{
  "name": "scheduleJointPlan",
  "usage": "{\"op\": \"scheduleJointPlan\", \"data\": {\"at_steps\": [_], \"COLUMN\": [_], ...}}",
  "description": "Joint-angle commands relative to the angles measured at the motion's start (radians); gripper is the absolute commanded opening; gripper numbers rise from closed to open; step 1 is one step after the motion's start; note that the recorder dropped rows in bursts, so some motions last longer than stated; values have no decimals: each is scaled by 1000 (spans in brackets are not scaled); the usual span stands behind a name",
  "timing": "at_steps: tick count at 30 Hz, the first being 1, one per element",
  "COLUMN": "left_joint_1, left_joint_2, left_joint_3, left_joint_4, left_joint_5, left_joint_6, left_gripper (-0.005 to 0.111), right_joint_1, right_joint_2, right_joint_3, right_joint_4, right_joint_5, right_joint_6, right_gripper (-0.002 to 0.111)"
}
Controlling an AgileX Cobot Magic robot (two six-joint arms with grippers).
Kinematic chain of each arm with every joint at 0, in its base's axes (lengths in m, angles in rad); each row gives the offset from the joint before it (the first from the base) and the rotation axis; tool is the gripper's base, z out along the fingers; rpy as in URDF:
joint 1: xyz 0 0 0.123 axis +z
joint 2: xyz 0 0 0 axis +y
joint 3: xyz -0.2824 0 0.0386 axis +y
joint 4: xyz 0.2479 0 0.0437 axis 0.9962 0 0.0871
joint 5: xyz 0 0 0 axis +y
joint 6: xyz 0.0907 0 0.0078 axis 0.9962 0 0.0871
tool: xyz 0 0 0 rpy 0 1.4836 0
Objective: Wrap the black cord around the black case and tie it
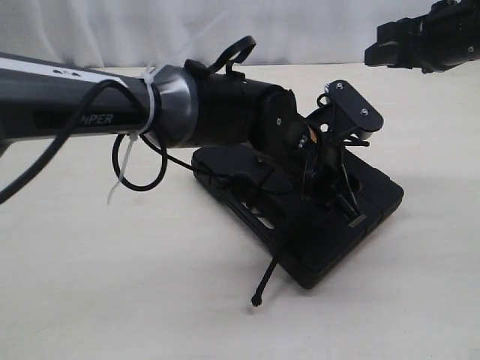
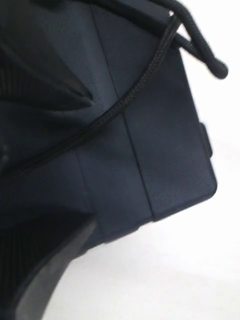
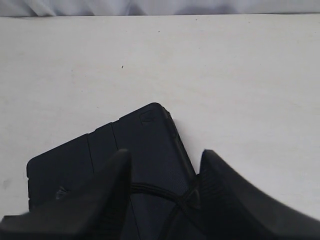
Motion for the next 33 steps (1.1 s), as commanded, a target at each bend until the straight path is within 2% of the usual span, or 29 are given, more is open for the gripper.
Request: {"op": "scheduleJointPlan", "data": {"at_steps": [1, 6, 8, 13, 16, 23, 28, 33], "left_joint_1": [-3, -3, -3, -3, -3, -3, -3, -3], "left_joint_2": [21, 23, 23, 23, 23, 23, 44, 95], "left_joint_3": [1, 1, 1, 1, 1, -27, -57, -59], "left_joint_4": [5, 70, 76, 73, 66, 64, 64, 64], "left_joint_5": [-54, -39, -23, 12, -14, -55, -48, -116], "left_joint_6": [-13, -11, -9, -8, -8, -12, -65, -71], "left_gripper": [52, 10, 0, 0, 2, 45, 46, 46], "right_joint_1": [-3, -3, -3, -3, -3, -3, -3, -3], "right_joint_2": [-7, -7, -7, -7, -7, -7, -7, -7], "right_joint_3": [5, 5, 5, 5, 5, 5, 5, 5], "right_joint_4": [5, 5, 5, 5, 8, 14, 14, 14], "right_joint_5": [-13, -16, -16, -16, -10, -8, -8, -6], "right_joint_6": [1, 1, 1, 1, 1, 1, 1, 1], "right_gripper": [41, 41, 41, 41, 41, 41, 41, 41]}}
